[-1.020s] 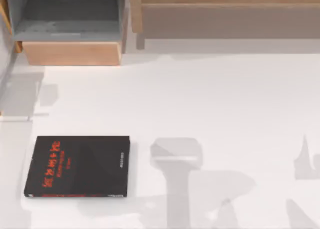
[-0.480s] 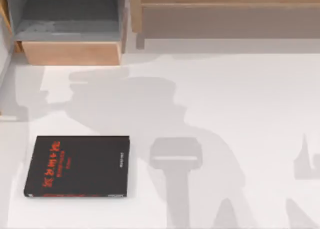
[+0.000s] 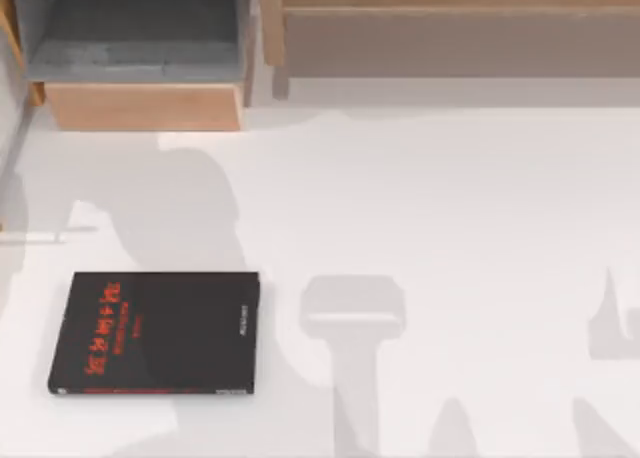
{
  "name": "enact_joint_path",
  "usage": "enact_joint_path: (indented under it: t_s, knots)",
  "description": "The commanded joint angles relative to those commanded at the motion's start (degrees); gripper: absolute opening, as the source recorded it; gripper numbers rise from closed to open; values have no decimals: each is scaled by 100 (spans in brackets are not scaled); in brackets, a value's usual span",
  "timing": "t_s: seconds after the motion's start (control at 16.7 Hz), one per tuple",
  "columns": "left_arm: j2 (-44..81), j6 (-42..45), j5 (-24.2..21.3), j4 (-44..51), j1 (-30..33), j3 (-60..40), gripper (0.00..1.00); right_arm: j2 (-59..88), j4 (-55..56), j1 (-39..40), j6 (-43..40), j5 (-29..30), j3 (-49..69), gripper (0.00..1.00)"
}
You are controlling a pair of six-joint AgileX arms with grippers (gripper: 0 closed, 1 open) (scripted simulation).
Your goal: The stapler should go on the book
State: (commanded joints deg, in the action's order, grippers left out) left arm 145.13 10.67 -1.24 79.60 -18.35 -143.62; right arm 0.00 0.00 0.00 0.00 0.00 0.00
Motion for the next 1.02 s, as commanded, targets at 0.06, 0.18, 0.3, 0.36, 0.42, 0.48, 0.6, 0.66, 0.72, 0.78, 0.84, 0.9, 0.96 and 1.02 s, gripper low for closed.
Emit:
enact_joint_path:
  t_s: [0.06,0.18,0.3,0.36,0.42,0.48,0.6,0.66,0.72,0.78,0.84,0.9,0.96,1.02]
  knots:
    - [233,20,-5,127,-21,-244,100,0,0,0,0,0,0,100]
    - [539,52,-16,291,-32,-565,100,0,0,0,0,0,0,100]
    - [690,68,-24,355,-20,-724,100,0,0,0,0,0,0,100]
    - [696,68,-24,357,-19,-729,100,0,0,0,0,0,0,100]
    - [696,68,-24,357,-19,-729,100,0,0,0,0,0,0,100]
    - [696,68,-24,357,-19,-729,100,0,0,0,0,0,0,100]
    - [698,65,-22,349,0,-715,100,0,0,0,0,0,0,100]
    - [697,65,-22,348,-1,-714,100,0,0,0,0,0,0,100]
    - [692,65,-22,345,-4,-706,100,0,0,0,0,0,0,100]
    - [684,67,-22,338,-10,-691,100,0,0,0,0,0,0,100]
    - [671,71,-23,327,-17,-666,100,0,0,0,0,0,0,100]
    - [655,78,-23,310,-26,-633,100,0,0,0,0,0,0,100]
    - [635,86,-24,286,-36,-590,100,0,0,0,0,0,0,100]
    - [612,94,-25,256,-46,-537,100,0,0,0,0,0,0,100]
